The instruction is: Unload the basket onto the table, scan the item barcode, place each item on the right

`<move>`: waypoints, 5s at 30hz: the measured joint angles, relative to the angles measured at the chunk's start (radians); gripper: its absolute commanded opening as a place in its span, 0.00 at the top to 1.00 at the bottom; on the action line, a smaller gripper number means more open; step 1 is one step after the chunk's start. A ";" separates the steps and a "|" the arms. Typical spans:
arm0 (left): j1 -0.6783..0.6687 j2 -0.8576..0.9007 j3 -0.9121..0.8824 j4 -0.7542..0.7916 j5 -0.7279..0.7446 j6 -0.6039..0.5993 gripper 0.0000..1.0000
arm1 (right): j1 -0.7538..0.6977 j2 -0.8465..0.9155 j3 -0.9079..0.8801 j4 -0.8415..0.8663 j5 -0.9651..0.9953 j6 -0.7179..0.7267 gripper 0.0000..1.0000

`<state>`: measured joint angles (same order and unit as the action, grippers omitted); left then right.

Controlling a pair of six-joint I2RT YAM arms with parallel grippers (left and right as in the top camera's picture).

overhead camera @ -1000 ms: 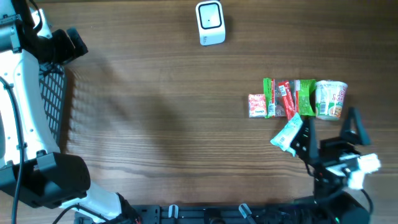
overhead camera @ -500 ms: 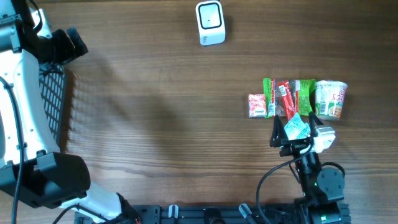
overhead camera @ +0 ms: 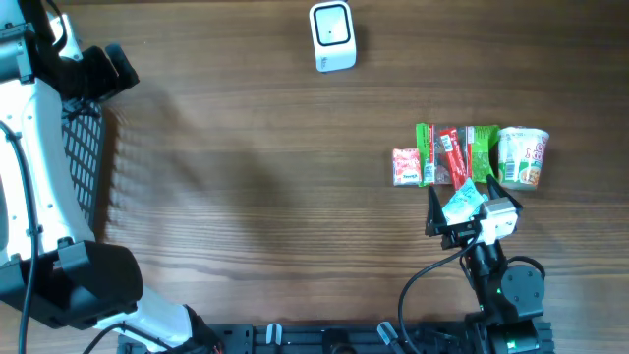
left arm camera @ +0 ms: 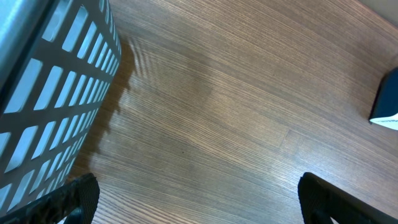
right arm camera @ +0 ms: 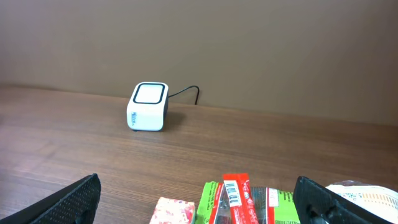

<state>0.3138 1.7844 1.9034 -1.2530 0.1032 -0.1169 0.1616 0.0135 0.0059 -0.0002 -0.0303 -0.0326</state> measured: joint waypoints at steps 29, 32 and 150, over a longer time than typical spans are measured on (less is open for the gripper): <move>0.000 0.000 0.000 0.000 0.000 0.000 0.00 | 0.000 0.000 0.000 0.000 0.000 0.000 0.00; -0.009 -0.005 0.000 0.000 0.000 0.000 0.00 | 0.000 0.000 0.000 0.000 0.000 0.000 0.00; -0.243 -1.771 -1.893 1.184 -0.054 0.169 0.00 | 0.000 0.000 0.000 0.000 -0.004 -0.008 0.00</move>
<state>0.0708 0.0132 0.0101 -0.0689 0.0494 0.0517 0.1616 0.0135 0.0059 -0.0006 -0.0341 -0.0402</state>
